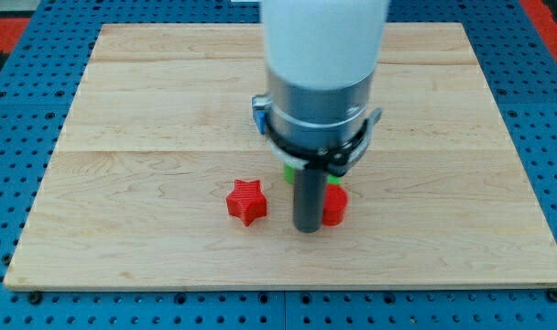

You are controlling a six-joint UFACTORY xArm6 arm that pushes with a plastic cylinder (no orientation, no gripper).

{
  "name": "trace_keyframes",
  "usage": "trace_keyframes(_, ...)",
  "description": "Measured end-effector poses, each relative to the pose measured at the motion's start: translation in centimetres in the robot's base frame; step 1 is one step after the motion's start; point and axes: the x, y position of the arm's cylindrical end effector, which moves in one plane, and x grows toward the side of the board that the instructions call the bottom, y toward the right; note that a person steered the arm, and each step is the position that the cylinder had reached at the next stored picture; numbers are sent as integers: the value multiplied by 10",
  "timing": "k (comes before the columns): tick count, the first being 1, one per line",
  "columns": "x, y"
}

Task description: Keep the green star and red circle in a vertical line

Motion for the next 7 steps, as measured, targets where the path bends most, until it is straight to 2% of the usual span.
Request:
trace_keyframes(2,-40,-29)
trace_keyframes(3,-52,21)
trace_keyframes(4,-51,49)
trace_keyframes(5,-66,41)
trace_keyframes(6,-68,-17)
trace_keyframes(7,-55,-15)
